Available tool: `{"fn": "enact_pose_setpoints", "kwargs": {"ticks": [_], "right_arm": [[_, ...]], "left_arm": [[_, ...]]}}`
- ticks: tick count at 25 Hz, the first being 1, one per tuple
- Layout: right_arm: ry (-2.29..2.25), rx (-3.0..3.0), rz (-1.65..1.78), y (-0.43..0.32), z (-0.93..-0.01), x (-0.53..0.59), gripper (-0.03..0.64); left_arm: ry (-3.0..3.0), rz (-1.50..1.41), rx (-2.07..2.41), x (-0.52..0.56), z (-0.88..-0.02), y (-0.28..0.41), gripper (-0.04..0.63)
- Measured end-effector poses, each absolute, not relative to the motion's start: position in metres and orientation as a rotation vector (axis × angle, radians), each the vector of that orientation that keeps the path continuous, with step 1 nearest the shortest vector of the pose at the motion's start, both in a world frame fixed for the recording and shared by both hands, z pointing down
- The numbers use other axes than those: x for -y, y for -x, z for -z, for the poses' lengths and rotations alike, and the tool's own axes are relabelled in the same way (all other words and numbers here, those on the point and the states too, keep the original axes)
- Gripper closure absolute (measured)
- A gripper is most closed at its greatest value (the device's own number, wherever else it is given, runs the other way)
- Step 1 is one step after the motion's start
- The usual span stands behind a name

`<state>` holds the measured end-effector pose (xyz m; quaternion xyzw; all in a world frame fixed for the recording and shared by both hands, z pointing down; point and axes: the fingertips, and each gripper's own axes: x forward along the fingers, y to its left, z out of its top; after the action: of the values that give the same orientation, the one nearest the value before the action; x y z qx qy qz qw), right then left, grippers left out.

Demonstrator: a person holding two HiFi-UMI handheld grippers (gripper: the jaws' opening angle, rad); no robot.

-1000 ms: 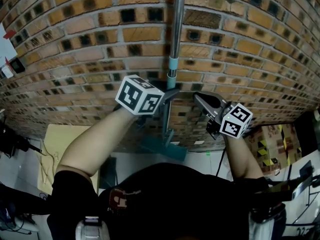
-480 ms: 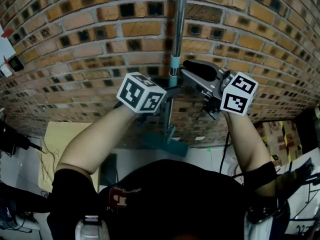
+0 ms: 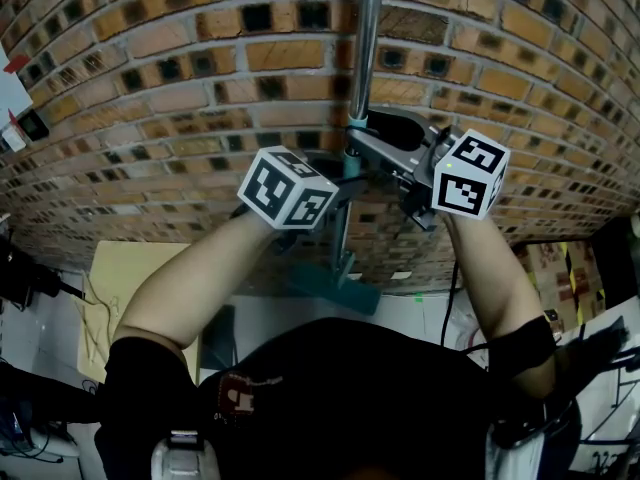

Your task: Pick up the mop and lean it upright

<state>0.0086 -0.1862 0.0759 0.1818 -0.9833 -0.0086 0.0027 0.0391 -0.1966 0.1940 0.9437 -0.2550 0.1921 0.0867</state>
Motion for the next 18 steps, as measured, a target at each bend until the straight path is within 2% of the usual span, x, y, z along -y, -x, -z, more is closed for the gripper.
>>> {"fn": "enact_pose_setpoints", "kwargs": {"ticks": [3, 8, 18], "right_arm": [[-0.553, 3.086, 0.035, -0.008, -0.076, 0.184, 0.495], [-0.520, 3.142, -0.041, -0.015, -0.072, 0.181, 0.505], [-0.507, 3.118, -0.077, -0.021, -0.094, 0.181, 0.508]], "left_arm": [[-2.816, -0.572, 0.753, 0.196, -0.195, -0.040, 0.465], [-2.855, -0.502, 0.722, 0.192, -0.190, -0.043, 0.463], [-2.949, -0.165, 0.648, 0.184, -0.204, -0.020, 0.454]]}}
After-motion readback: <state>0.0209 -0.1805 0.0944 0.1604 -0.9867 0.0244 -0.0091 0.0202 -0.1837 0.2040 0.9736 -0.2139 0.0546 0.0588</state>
